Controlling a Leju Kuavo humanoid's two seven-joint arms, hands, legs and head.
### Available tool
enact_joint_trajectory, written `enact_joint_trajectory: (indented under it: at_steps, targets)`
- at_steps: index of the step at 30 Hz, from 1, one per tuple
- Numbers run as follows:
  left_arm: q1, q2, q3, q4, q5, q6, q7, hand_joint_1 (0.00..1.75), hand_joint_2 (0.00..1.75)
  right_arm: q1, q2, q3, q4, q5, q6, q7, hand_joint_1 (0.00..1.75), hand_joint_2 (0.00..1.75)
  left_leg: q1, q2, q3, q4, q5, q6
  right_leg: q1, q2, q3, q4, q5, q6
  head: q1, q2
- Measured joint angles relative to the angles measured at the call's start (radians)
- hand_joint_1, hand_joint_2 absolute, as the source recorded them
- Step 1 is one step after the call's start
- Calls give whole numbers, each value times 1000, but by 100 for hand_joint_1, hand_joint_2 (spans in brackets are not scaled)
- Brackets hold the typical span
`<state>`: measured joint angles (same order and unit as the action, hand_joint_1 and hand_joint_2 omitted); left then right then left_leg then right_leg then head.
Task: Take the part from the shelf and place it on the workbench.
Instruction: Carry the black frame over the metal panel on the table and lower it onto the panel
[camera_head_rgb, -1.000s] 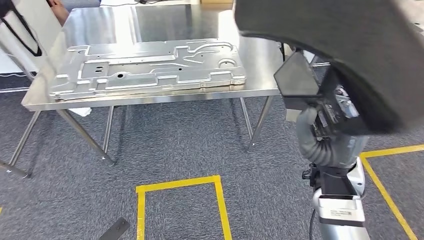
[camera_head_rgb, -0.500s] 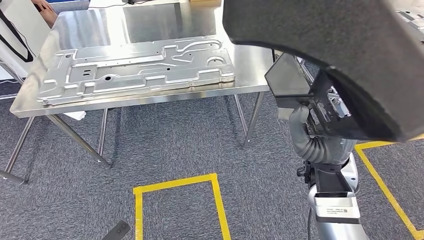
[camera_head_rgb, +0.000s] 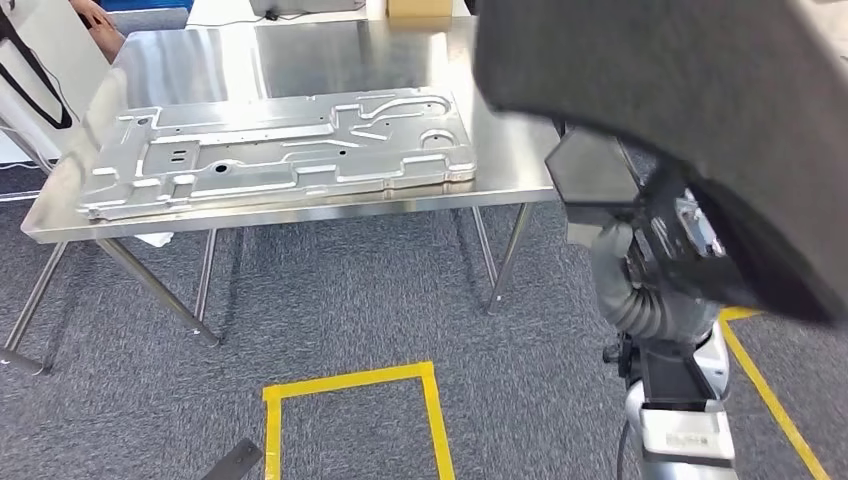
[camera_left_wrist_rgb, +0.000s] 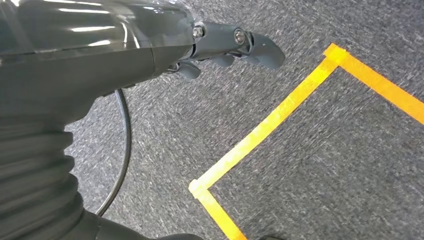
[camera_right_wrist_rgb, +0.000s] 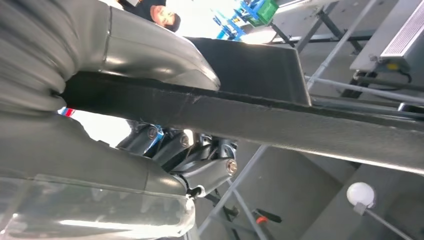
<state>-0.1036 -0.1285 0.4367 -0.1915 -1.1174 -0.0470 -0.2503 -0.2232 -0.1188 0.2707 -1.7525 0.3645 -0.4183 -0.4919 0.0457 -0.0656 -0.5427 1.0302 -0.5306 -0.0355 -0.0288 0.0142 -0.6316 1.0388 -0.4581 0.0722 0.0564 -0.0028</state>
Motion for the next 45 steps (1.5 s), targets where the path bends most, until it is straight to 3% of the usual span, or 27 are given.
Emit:
enact_joint_trajectory:
  at_steps: [2, 4, 6, 8, 10, 11, 12, 14, 15, 16, 18, 20, 21, 23, 24, 25, 26, 28, 30, 32, 45]
  targets:
    - [1, 0, 0, 0, -1, 1, -1, 0, 175, 2, 0, 0, -2, 1, 0, 1, 175, 175, -3, 1, 8, -4, -2, -11, 4, -2, 12, -1, -16, -25, -5, 0]
    - [0, -2, -1, 0, -1, 1, -2, 0, 175, 4, 0, 0, -4, 2, 0, 1, 175, 175, -4, 18, 0, 36, 8, -17, 2, -7, 39, -6, -27, -44, -14, 0]
    - [-1, -3, -2, 0, -2, 2, -3, 0, 175, 4, 1, 1, -7, 3, -1, 0, 175, 175, -9, 46, -61, 147, 11, -17, 2, -13, 73, -10, -42, -58, -24, 0]
    - [0, -3, -2, 0, 0, 2, -3, 0, 175, 5, 1, 1, -7, 3, -1, 0, 175, 175, -18, 57, -147, 260, -39, -15, 5, -18, 100, -11, -62, -69, -32, 0]
    - [2, -3, -1, 0, 1, 2, -4, 0, 175, 7, 1, 2, -7, 3, -2, 0, 175, 175, -25, 57, -204, 283, -95, -11, 8, -18, 129, -11, -86, -74, -36, 0]
    - [3, -3, -2, 0, 2, 2, -5, 0, 175, 7, 1, 2, -7, 4, -2, 0, 175, 175, -28, 57, -214, 253, -95, -7, 10, -18, 145, -11, -99, -75, -38, 0]
    - [3, -3, -2, 0, 3, 2, -5, 0, 175, 8, 1, 2, -7, 4, -2, 0, 175, 175, -30, 58, -215, 202, -61, -2, 11, -18, 162, -11, -115, -74, -40, 0]
    - [6, -3, -2, 1, 4, 2, -5, 0, 175, 10, 1, 3, -6, 4, -3, 0, 175, 175, -37, 64, -211, 103, 64, 12, 16, -17, 189, -6, -146, -69, -44, 0]
    - [9, -3, -2, 1, 4, 2, -5, 0, 175, 11, 1, 4, -6, 4, -3, 0, 175, 175, -39, 67, -210, 80, 115, 18, 19, -16, 196, -3, -162, -64, -45, 0]
    - [11, -3, -2, 2, 4, 2, -5, 0, 175, 12, 1, 4, -6, 5, -4, 0, 175, 175, -41, 69, -211, 76, 142, 24, 22, -16, 199, -2, -175, -59, -44, 0]
    - [7, -4, -1, 2, 4, 1, -5, 0, 175, 9, 2, 4, -9, 6, -4, 0, 175, 175, -42, 65, -209, 82, 139, 33, 25, -17, 205, -7, -192, -50, -40, 0]
    - [-1, -4, -1, 2, 4, 2, -6, 0, 175, 5, 2, 4, -11, 6, -4, 0, 175, 175, -39, 60, -204, 75, 131, 44, 24, -18, 191, 21, -213, -43, -38, 0]
    - [-3, -4, -1, 1, 4, 2, -7, 0, 175, 5, 1, 4, -12, 6, -4, -1, 175, 175, -37, 58, -200, 71, 127, 49, 23, -18, 163, 67, -234, -40, -35, 0]
    - [-4, -4, 0, 1, 4, 3, -7, 0, 175, 7, 1, 4, -12, 6, -4, -1, 175, 175, -35, 55, -193, 68, 120, 54, 21, -18, 71, 200, -274, -36, -30, 0]
    - [-3, -4, 0, 1, 4, 2, -8, 0, 175, 8, 1, 4, -12, 6, -4, -1, 175, 175, -35, 53, -190, 67, 116, 55, 19, -18, 26, 252, -277, -35, -27, 0]
    - [-3, -4, 0, 1, 4, 1, -8, 0, 175, 9, 1, 4, -12, 6, -4, -1, 175, 175, -35, 49, -186, 67, 112, 54, 18, -18, -5, 271, -260, -34, -25, 0]
    - [-2, -4, 0, 2, 5, -1, -10, 0, 175, 10, 1, 4, -12, 6, -4, -1, 175, 175, -34, 46, -179, 67, 107, 53, 17, -18, -17, 254, -223, -34, -23, 0]
    - [-1, -6, 0, 2, 6, -3, -12, 0, 175, 9, 1, 4, -12, 6, -5, -1, 175, 175, -33, 39, -166, 66, 100, 49, 17, -17, 4, 141, -126, -35, -19, 0]
    - [-1, -8, 0, 2, 7, -4, -12, 0, 175, 9, 0, 4, -12, 6, -6, -1, 175, 175, -34, 33, -159, 65, 97, 42, 21, -14, 31, 47, -74, -39, -15, 0]
    - [0, -8, 0, 2, 7, -3, -12, 0, 175, 9, 0, 4, -13, 6, -7, 0, 175, 175, -39, 31, -156, 61, 96, 41, 20, -12, 39, 20, -70, -39, -18, 0]
    - [0, -8, -1, 2, 5, -1, -11, 0, 175, 8, 0, 5, -13, 8, -12, 2, 175, 175, -47, 35, -142, 47, 92, 40, 11, -8, 54, 14, -70, -37, -34, 0]
